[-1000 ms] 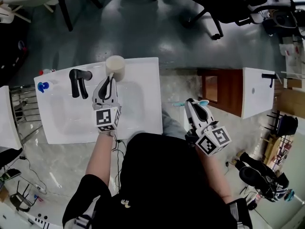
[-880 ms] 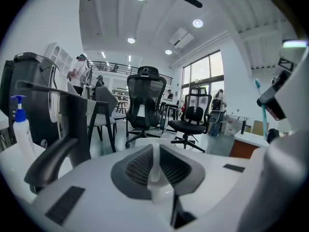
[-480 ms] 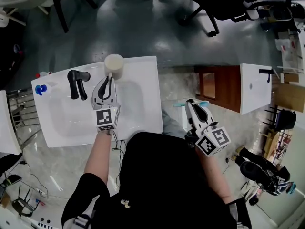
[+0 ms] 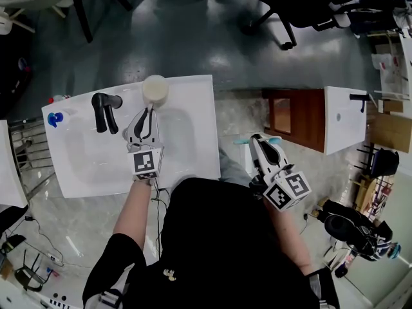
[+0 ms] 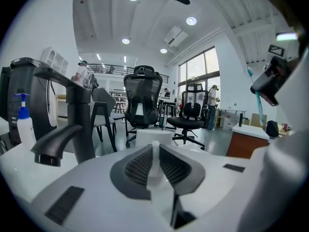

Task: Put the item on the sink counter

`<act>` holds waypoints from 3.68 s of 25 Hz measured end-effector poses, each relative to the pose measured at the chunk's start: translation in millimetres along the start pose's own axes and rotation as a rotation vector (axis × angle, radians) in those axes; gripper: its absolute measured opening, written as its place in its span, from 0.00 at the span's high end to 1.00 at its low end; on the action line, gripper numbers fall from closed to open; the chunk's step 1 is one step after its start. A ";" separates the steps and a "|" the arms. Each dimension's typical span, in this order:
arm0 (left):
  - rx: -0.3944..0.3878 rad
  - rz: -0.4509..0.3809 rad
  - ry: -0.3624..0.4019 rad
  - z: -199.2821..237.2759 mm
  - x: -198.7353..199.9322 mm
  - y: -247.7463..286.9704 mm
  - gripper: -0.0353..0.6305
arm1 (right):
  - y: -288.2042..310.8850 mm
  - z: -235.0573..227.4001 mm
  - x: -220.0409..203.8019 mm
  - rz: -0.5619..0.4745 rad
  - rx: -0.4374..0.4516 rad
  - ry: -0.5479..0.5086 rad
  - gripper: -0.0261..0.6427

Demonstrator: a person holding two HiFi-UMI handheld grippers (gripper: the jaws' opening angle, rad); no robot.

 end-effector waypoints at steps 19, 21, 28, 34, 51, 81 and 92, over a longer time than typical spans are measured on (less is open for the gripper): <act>0.034 0.090 0.034 -5.9 -24.3 -10.2 0.86 | -8.2 -5.9 -4.5 -0.024 0.027 0.016 0.88; 0.040 0.101 0.032 -6.4 -23.4 -10.2 0.86 | -9.2 -7.5 -5.2 -0.025 0.029 0.024 0.88; 0.049 0.150 0.033 -11.5 -22.9 -11.3 0.75 | -13.1 -14.5 -7.2 -0.033 0.063 0.036 0.88; 0.084 0.184 0.025 -22.3 -16.9 -33.3 0.73 | -8.9 -28.5 -3.4 -0.042 0.132 0.053 0.88; 0.428 0.160 -0.154 -64.8 4.0 -168.0 0.73 | 103.0 -4.6 53.4 0.056 0.560 -0.066 0.88; 0.816 0.182 -0.420 -115.8 -40.8 -297.7 0.82 | 270.4 101.1 7.4 0.247 0.765 -0.389 0.88; 0.814 0.196 -0.435 -107.3 -45.3 -304.1 0.82 | 285.2 99.2 -22.2 0.343 0.722 -0.434 0.88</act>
Point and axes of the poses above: the fingertips, and each gripper's own axes: y forward along the fingers, z to its left, x out of its top, the point moved 8 cm from there along -y, backward along the fingers, and after that the axes turned 3 degrees about x, right-handed, at the moved point
